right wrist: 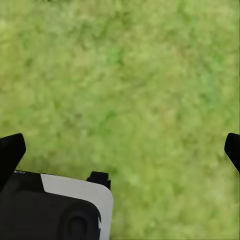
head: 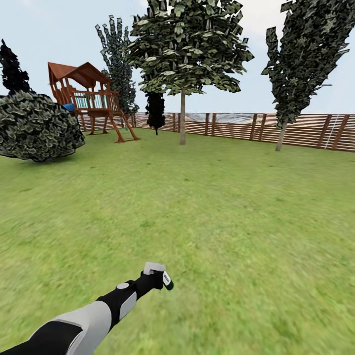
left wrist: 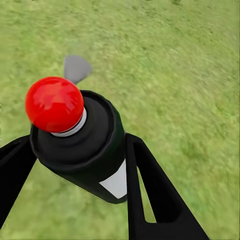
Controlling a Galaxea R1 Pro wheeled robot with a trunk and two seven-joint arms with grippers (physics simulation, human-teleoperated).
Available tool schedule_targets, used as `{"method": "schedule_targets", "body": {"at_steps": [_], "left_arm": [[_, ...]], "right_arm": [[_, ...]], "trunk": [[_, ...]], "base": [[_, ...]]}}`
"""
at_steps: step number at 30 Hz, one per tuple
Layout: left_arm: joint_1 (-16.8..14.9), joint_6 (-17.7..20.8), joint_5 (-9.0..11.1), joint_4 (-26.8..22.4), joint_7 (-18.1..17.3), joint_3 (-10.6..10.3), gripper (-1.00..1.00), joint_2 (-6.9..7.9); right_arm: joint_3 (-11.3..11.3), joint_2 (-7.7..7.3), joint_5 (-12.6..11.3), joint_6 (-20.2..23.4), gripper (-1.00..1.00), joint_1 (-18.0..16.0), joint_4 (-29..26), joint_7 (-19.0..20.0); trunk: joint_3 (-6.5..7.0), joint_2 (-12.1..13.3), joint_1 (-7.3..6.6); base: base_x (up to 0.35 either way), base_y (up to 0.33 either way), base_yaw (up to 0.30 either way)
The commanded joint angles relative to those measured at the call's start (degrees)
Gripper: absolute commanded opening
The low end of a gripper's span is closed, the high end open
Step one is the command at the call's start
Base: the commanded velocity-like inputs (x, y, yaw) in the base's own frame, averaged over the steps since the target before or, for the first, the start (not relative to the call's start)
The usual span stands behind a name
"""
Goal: In the garden, pick up the pesticide atomizer on the floor and spray pesticide onto both trees until each tree trunk is fully covered.
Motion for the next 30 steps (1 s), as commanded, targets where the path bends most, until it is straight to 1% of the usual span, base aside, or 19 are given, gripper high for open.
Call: {"method": "schedule_targets", "body": {"at_steps": [1, 30], "left_arm": [[-0.06, -0.21, 0.61, 0.09, -0.12, -0.43, -1.0, 0.0], [-0.06, -0.21, 0.61, 0.09, -0.12, -0.45, -1.0, -0.07]], "right_arm": [[0.4, 0.0, -0.47, -0.39, 1.0, -0.1, 0.25, 0.28], [0.4, 0.0, -0.47, -0.39, 1.0, -0.1, 0.25, 0.26]], "trunk": [[-0.07, -0.08, 0.07], [-0.07, -0.08, 0.07]], "base": [[0.35, 0.0, 0.0], [0.35, 0.0, 0.0]]}}
